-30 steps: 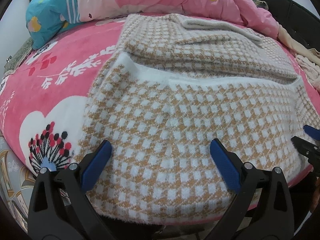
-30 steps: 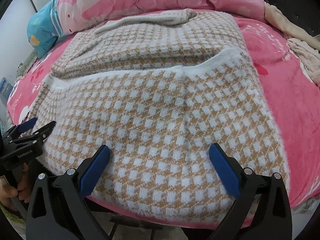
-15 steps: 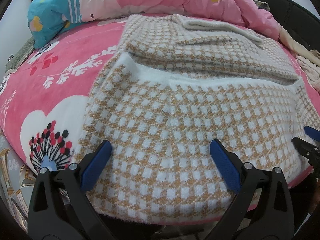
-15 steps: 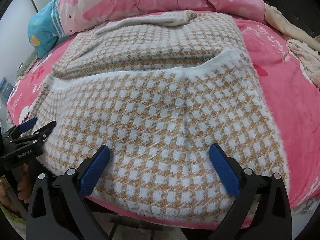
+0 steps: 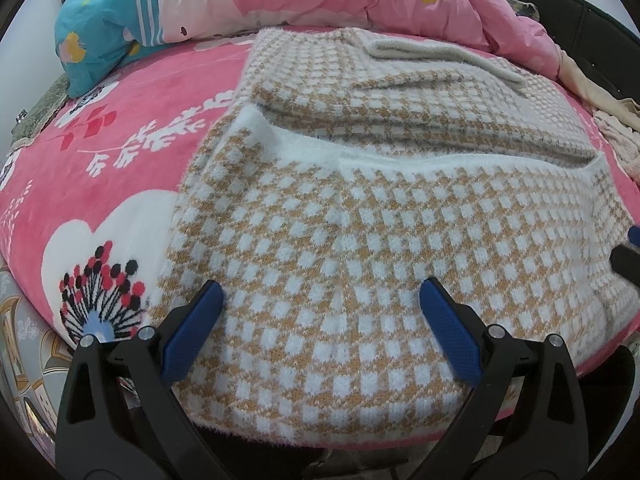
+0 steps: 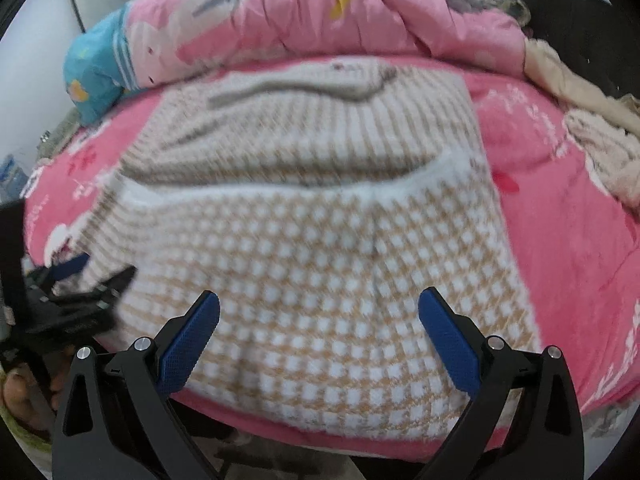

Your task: Fold large clothes

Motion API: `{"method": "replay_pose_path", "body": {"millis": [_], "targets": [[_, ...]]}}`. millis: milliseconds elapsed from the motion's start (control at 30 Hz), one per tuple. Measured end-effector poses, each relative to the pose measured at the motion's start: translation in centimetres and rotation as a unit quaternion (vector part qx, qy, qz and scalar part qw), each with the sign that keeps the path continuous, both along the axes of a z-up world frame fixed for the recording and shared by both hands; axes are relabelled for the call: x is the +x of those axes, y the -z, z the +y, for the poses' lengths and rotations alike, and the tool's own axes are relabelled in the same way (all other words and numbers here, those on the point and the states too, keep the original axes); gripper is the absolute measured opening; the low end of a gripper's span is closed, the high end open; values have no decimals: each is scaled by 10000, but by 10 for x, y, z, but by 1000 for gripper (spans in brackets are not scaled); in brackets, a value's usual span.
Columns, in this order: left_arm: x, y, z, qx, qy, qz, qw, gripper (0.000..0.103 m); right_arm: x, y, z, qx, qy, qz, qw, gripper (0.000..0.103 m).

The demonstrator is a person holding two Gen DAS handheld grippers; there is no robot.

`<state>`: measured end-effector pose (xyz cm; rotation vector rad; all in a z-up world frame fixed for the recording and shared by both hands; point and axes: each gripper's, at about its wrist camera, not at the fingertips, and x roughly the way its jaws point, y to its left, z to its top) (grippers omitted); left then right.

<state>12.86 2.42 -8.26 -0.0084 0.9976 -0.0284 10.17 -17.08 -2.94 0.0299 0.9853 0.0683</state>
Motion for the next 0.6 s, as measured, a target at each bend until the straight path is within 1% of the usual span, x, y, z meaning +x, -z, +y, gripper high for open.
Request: {"method": "replay_pose_path", "body": {"millis": [133,367,467,600], "targets": [[0,0,0,2,0,-12,10000,95,9,-5,16,31,-207,-187,9996,97],[-1,0,1,0,-8,-25,10000,96,16,5,34,-80,-456,-371,9982,97],[-1,1,-2,58,-25,-31,10000,96,12,6,36,-192,-528,-464,9973,92],[-2,2,-3,42,-39,-41,10000,96,9,5,36,-279,-586,-558,9963,86]]}}
